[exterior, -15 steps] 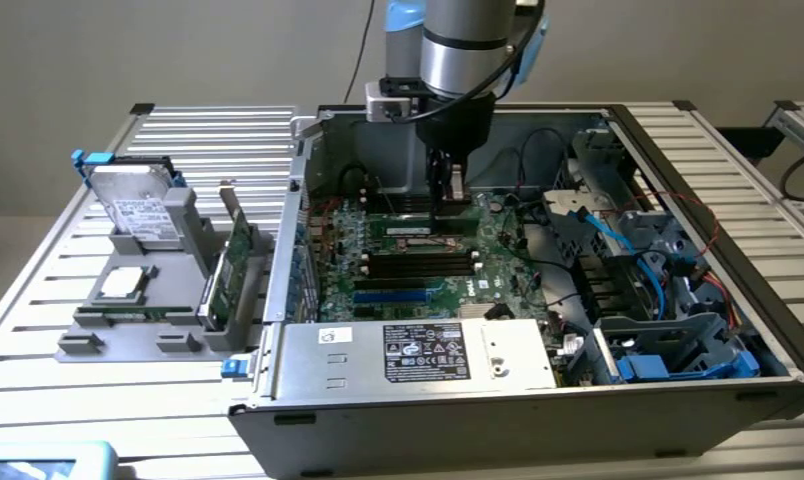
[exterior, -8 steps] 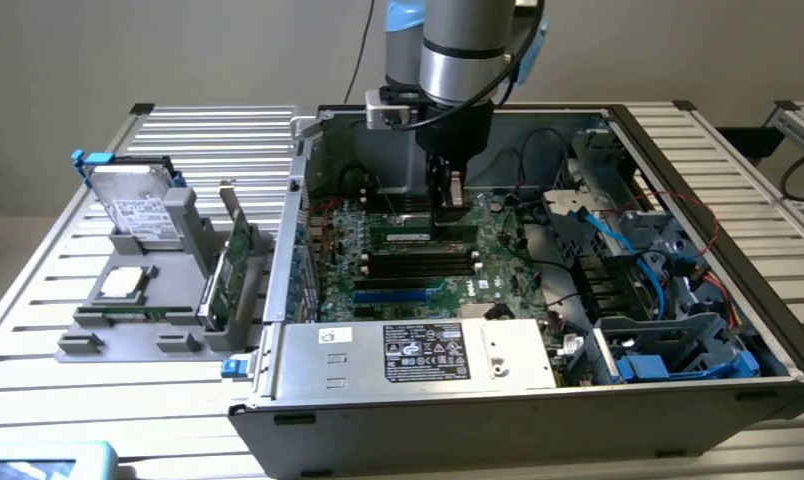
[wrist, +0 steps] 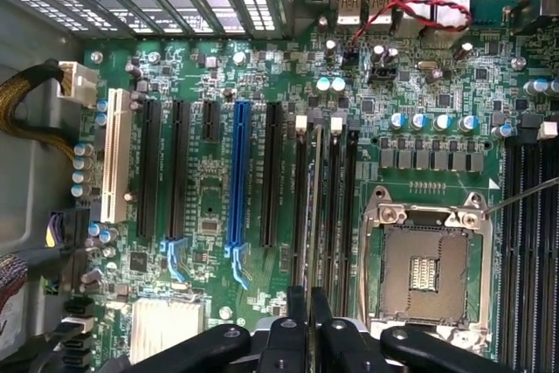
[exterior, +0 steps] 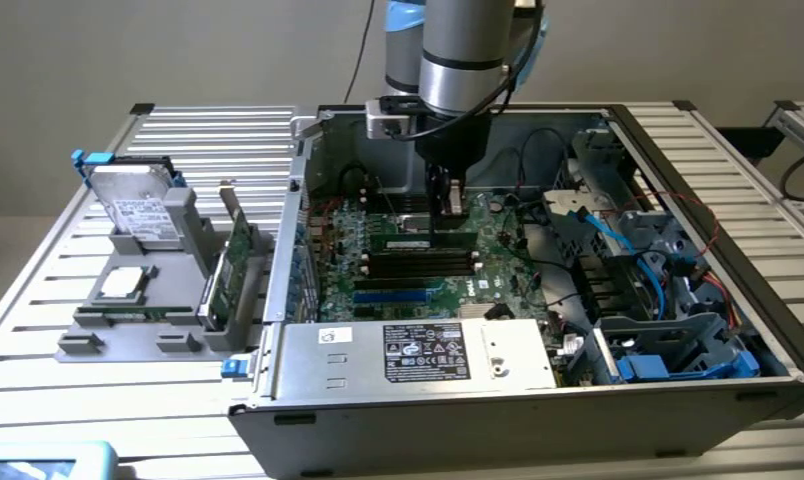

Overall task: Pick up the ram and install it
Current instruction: 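Insert the ram into the slot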

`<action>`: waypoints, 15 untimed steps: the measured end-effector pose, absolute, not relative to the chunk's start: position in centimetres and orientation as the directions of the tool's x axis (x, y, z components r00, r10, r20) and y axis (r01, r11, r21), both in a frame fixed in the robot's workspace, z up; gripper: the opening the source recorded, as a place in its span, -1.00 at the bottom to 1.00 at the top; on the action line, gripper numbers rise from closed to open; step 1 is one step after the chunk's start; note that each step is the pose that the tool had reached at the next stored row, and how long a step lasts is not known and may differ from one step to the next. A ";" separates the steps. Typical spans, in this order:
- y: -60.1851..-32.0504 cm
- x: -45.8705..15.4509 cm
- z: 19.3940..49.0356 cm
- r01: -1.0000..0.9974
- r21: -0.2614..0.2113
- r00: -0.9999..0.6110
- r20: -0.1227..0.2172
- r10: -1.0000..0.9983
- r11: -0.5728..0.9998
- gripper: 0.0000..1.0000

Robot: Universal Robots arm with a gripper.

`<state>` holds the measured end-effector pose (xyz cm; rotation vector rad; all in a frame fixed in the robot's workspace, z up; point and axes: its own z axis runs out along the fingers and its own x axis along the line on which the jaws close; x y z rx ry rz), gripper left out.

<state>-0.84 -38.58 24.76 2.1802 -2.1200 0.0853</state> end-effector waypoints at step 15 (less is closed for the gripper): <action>-39.1 -0.8 24.1 -0.999 0.032 0.029 0.109 -0.994 -0.026 -0.73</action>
